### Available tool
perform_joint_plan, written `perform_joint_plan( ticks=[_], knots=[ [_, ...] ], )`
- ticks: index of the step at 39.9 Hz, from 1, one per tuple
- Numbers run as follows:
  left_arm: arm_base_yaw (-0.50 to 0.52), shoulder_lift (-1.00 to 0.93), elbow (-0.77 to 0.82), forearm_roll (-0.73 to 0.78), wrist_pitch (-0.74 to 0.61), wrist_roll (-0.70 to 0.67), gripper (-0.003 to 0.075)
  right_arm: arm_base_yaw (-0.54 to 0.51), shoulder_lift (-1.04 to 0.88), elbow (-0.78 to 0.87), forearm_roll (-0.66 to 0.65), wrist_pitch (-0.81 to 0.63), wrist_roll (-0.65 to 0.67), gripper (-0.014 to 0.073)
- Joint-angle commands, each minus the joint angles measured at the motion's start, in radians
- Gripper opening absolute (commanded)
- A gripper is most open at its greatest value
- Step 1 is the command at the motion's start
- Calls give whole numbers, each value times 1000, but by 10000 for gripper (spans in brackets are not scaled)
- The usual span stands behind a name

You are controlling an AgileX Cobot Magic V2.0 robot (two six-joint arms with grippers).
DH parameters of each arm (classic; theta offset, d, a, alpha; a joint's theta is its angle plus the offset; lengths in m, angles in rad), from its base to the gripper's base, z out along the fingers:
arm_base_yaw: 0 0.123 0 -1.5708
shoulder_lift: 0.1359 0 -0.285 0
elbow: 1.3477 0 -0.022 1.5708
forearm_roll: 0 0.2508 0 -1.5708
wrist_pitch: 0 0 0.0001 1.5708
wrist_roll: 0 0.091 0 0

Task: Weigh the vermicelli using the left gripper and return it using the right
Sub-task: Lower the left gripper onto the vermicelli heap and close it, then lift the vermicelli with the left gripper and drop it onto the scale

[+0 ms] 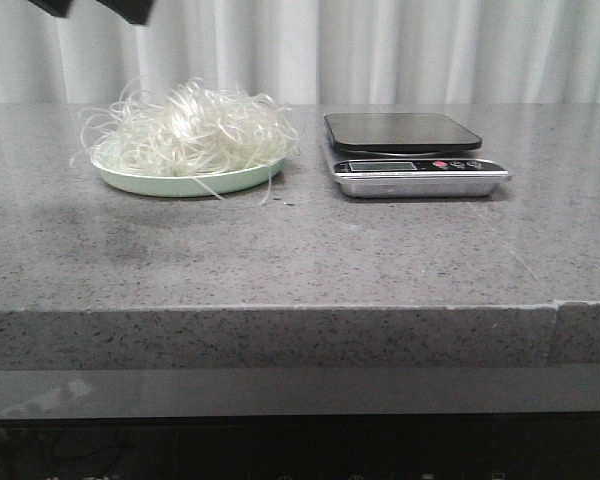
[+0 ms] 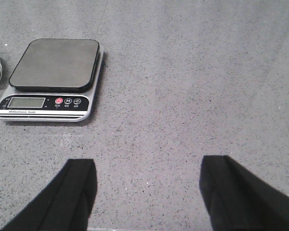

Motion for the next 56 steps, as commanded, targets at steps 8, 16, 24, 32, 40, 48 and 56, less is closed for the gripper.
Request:
perform_joint_plan(
  ticks=[8,16,24,32,40,48,56],
  knots=[
    [-9,200,-183,2,-67,2,544,-8,13,-32,0,-62,-10,570],
    [-9,304,-243,39,-71,2,544,-8,13,-32,0,-62,-10,570],
    [-9,349,-250,39,-74,2,540,-8,13,-32,0,-62,-10,570],
    [-9,353,-250,39,-74,2,368,-8,13,-32,0,-62,-10,570],
    [-9,353,-250,39,-71,2,209,-8,13,-32,0,-62,-10,570],
    [-9,340,-251,39,-66,2,154,-8,13,-32,0,-62,-10,570],
    [-9,289,-282,39,-66,2,154,-8,13,-32,0,-62,-10,570]
  ],
)
